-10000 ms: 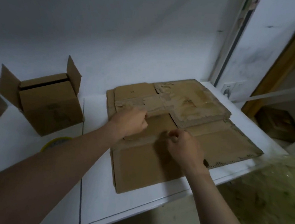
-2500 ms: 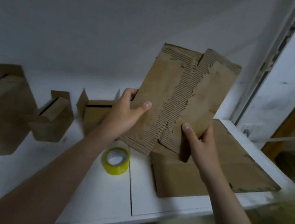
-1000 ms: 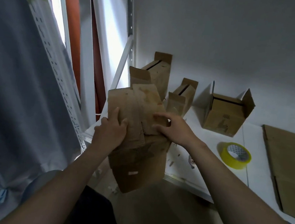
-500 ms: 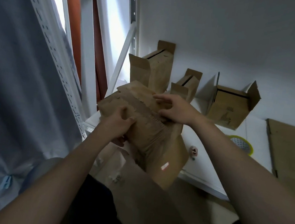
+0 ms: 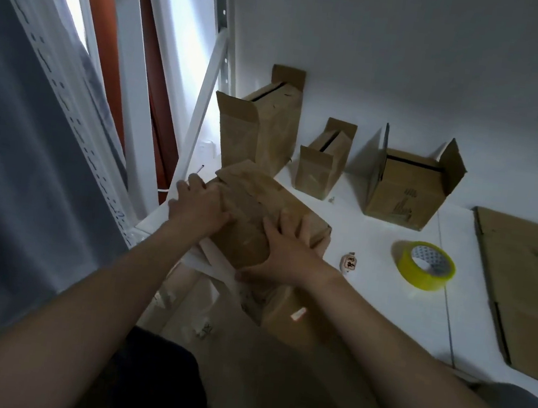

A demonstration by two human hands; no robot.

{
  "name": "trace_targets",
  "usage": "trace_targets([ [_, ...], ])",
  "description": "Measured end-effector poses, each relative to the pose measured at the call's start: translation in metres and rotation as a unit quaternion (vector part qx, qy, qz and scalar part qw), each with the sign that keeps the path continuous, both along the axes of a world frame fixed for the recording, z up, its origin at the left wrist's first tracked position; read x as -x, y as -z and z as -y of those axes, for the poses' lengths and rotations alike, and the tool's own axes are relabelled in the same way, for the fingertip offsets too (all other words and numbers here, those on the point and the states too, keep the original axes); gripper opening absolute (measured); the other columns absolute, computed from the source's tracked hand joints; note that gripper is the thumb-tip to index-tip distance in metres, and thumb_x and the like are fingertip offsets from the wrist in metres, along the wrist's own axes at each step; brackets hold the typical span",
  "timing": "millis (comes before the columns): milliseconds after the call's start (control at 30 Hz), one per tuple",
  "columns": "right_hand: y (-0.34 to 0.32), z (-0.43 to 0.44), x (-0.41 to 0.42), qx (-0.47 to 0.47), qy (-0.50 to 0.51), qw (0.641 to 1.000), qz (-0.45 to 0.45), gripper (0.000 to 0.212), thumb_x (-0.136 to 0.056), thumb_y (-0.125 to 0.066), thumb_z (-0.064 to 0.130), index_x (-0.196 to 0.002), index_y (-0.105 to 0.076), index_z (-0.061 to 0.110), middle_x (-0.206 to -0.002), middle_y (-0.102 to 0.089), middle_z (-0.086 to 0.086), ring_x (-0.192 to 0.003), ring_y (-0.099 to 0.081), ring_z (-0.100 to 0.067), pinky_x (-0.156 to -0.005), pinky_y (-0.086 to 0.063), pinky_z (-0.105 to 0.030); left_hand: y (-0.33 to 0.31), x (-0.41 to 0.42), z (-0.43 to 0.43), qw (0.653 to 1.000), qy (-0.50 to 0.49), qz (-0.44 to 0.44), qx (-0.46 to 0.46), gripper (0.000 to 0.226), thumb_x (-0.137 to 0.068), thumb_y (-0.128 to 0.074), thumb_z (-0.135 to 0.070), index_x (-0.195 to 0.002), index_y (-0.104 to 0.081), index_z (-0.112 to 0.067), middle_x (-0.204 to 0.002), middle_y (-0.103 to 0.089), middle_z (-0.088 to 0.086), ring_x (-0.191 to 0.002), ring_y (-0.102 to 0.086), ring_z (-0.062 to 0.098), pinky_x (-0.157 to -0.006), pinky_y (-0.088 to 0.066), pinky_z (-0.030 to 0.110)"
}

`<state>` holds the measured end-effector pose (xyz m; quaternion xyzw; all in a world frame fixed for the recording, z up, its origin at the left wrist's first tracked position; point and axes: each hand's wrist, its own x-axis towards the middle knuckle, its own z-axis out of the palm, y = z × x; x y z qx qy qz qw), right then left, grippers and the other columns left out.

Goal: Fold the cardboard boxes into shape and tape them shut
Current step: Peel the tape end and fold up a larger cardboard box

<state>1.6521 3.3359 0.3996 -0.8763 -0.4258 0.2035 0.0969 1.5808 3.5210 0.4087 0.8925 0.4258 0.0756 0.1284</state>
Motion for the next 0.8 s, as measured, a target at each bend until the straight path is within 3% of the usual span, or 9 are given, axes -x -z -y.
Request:
trace_targets([
  [67, 0.002, -0.002, 0.0, 0.007, 0.023, 1.0, 0.005, 0.128, -0.067, -0.068, 0.08, -0.16, 0.007, 0.032, -0.167, 0.02, 0.006, -0.148, 0.03, -0.039, -0.11, 0.012, -0.074, 0.001, -0.013, -0.024, 0.997, 0.068, -0.036, 0.011, 0.089, -0.08, -0.063, -0.074, -0.148, -0.034, -0.024, -0.157, -0.029, 0.011, -0.146, -0.022, 0.039, -0.115, -0.03, 0.061],
  [200, -0.002, 0.02, -0.014, 0.036, -0.003, 0.999, 0.019, 0.125, -0.071, -0.067, 0.071, -0.16, 0.01, 0.029, -0.167, 0.019, 0.007, -0.151, 0.026, -0.035, -0.113, -0.001, -0.075, -0.001, -0.031, -0.045, 0.985, 0.139, 0.015, 0.101, 0.092, -0.081, -0.067, -0.069, -0.154, -0.026, -0.031, -0.162, -0.032, 0.007, -0.147, -0.028, 0.038, -0.118, -0.026, 0.06],
  [333, -0.013, 0.067, -0.044, 0.085, 0.032, 0.996, 0.027, 0.119, -0.071, -0.071, 0.063, -0.155, 0.011, 0.047, -0.166, 0.017, 0.019, -0.152, 0.021, -0.037, -0.11, 0.006, -0.08, 0.007, -0.035, -0.02, 0.963, 0.185, 0.057, 0.186, 0.095, -0.081, -0.072, -0.063, -0.155, -0.021, -0.032, -0.164, -0.024, 0.006, -0.144, -0.036, 0.036, -0.115, -0.036, 0.058],
  [433, -0.013, 0.102, -0.062, 0.067, 0.107, 0.992, 0.0, 0.114, -0.077, -0.077, 0.049, -0.153, 0.008, 0.056, -0.165, 0.014, 0.023, -0.151, 0.018, -0.041, -0.116, -0.008, -0.074, 0.015, -0.04, 0.008, 0.964, 0.191, 0.042, 0.181, 0.105, -0.076, -0.071, -0.07, -0.158, -0.019, -0.029, -0.165, -0.019, 0.004, -0.141, -0.039, 0.034, -0.113, -0.039, 0.057],
  [500, -0.011, 0.12, -0.067, 0.046, 0.116, 0.992, -0.008, 0.111, -0.081, -0.077, 0.042, -0.155, 0.006, 0.054, -0.166, 0.015, 0.02, -0.15, 0.023, -0.041, -0.121, -0.008, -0.066, 0.018, -0.043, 0.023, 0.961, 0.189, 0.066, 0.19, 0.108, -0.071, -0.072, -0.073, -0.158, -0.024, -0.028, -0.163, -0.024, 0.004, -0.139, -0.042, 0.032, -0.113, -0.039, 0.054],
  [633, -0.006, 0.137, -0.066, 0.006, 0.098, 0.995, 0.02, 0.102, -0.081, -0.074, 0.045, -0.156, -0.005, 0.05, -0.167, 0.014, 0.016, -0.152, 0.021, -0.029, -0.121, -0.015, -0.061, 0.022, -0.047, 0.044, 0.961, 0.212, 0.069, 0.163, 0.095, -0.075, -0.066, -0.076, -0.153, -0.033, -0.032, -0.163, -0.027, -0.001, -0.142, -0.04, 0.029, -0.115, -0.034, 0.055],
  [800, -0.005, 0.14, -0.068, -0.03, 0.114, 0.993, -0.014, 0.097, -0.08, -0.075, 0.044, -0.156, -0.015, 0.05, -0.168, 0.01, 0.016, -0.153, 0.019, -0.023, -0.122, -0.013, -0.061, 0.011, -0.048, 0.063, 0.973, 0.202, 0.024, 0.109, 0.081, -0.087, -0.062, -0.065, -0.153, -0.034, -0.026, -0.164, -0.025, -0.001, -0.144, -0.036, 0.034, -0.116, -0.031, 0.056],
])
